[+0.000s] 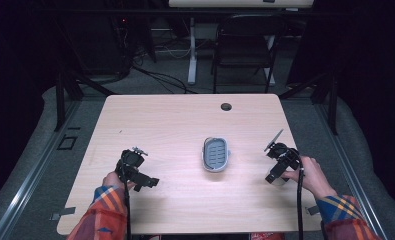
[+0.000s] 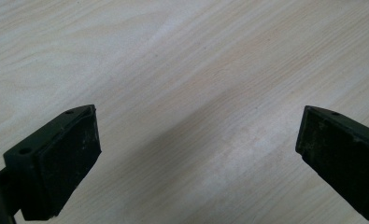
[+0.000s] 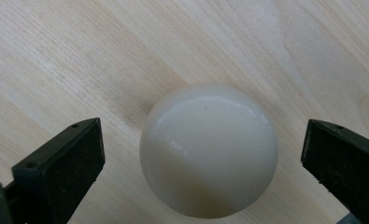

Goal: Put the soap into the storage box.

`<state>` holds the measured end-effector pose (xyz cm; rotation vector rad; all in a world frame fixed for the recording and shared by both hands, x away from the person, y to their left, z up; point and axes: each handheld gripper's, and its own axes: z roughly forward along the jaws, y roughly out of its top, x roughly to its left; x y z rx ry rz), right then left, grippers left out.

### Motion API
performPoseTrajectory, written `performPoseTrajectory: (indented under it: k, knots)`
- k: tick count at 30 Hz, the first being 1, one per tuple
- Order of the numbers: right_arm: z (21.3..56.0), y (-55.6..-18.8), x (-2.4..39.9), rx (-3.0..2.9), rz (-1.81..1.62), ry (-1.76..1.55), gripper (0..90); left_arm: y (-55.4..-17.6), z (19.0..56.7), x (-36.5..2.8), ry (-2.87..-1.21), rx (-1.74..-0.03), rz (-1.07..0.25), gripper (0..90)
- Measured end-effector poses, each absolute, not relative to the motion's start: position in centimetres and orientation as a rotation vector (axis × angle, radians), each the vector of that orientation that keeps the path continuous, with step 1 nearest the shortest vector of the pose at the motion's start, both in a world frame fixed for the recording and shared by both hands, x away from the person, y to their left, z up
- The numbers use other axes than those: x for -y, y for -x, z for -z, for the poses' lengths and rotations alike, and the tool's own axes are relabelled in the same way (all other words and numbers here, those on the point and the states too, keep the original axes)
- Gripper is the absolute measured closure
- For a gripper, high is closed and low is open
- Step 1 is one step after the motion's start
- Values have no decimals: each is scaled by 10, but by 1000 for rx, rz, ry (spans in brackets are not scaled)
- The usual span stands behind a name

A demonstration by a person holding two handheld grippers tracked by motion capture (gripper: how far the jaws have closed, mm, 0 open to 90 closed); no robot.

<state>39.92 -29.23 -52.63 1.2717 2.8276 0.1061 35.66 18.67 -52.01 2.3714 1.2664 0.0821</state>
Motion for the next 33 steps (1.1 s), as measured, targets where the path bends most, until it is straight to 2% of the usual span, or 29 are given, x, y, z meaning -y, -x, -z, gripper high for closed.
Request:
performPoseTrajectory:
  k: [3,9,11,15,20,28,33]
  knots:
    - [528,-399,291,-2810,-164,-1304,0,-357,520,-187,-2373,-1264,-82,0]
    - [528,-402,291,-2852,-52,-1261,6,-357,520,-187,-2373,-1264,-82,0]
    - [533,-400,291,-2817,-135,-1320,74,-357,520,-186,-2374,-1263,-81,0]
    - [531,-404,292,-2863,-30,-1267,132,-357,520,-186,-2373,-1264,-81,0]
    - [533,-404,292,-2869,-33,-1275,148,-357,520,-186,-2374,-1264,-81,0]
    - [536,-405,293,-2872,-15,-1281,229,-357,520,-186,-2377,-1262,-79,0]
    - [537,-405,293,-2870,-20,-1288,235,-357,520,-186,-2378,-1262,-78,0]
